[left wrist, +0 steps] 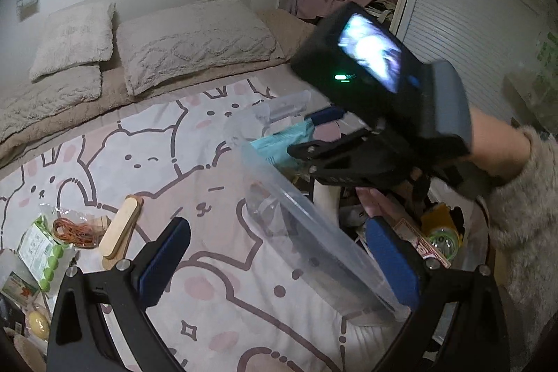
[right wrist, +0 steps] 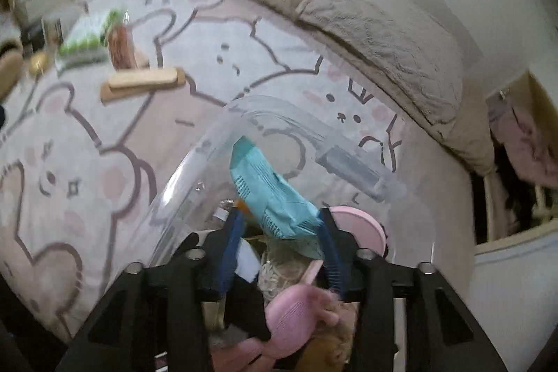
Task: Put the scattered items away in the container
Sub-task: 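Grasp the blue wipes pack inside the clear box with the right tool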
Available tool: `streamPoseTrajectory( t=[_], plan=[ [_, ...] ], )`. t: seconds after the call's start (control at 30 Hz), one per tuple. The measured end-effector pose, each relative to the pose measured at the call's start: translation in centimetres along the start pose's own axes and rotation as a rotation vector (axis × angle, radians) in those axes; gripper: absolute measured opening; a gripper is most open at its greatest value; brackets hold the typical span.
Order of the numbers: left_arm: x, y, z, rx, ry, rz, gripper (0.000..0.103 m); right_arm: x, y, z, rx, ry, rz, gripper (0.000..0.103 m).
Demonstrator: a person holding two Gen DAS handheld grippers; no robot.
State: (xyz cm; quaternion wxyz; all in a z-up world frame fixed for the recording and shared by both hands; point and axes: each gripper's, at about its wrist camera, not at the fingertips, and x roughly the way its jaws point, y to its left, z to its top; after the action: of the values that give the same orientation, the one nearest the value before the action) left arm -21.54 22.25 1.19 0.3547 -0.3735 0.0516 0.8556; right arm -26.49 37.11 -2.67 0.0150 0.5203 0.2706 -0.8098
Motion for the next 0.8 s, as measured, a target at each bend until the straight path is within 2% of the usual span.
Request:
streamPoseTrajectory(
  t=[0.03, 0.07, 0.13, 0.2, 0.4, 0.47, 0.5, 0.6, 0.8],
  plan=[
    [0.0, 0.3, -0.2, -0.006, 0.0, -0.004, 0.101, 0.4, 0.3, 0.4, -0.034, 0.027, -0.003, 0.069],
    [-0.1, 0.5, -0.4, -0.011, -0.001, -0.005, 0.101, 0.7, 0.7, 0.7, -0.067, 0.05, -0.01, 0.071],
    [-0.2, 1.0, -0.6, -0.022, -0.001, -0.007, 0.101, 1.5, 1.4, 1.1, -0.138, 0.093, -0.027, 0.072],
    [-0.2, 1.6, -1.0, -0.032, -0.001, -0.009, 0.101, 1.8, 1.4, 1.6, -0.161, 0.099, -0.019, 0.072],
    [0.2, 3.4, -2.0, -0.077, 0.014, -0.021, 0.101, 3.3, -0.6, 2.3, -0.078, 0.117, 0.085, 0.071],
    [0.3, 3.8, -2.3, -0.087, 0.016, -0.02, 0.101, 3.8, -0.9, 2.1, -0.05, 0.116, 0.091, 0.047],
    [0.3, 4.0, -2.4, -0.09, 0.018, -0.019, 0.101, 4.2, -1.0, 1.7, -0.05, 0.124, 0.087, 0.041],
    [0.2, 4.4, -2.6, -0.1, 0.021, -0.024, 0.101, 4.5, -1.2, 0.7, -0.056, 0.107, 0.12, 0.041],
    [0.1, 4.2, -2.7, -0.103, 0.028, -0.032, 0.101, 2.9, -3.5, 0.0, 0.04, 0.081, 0.138, 0.037]
  ],
)
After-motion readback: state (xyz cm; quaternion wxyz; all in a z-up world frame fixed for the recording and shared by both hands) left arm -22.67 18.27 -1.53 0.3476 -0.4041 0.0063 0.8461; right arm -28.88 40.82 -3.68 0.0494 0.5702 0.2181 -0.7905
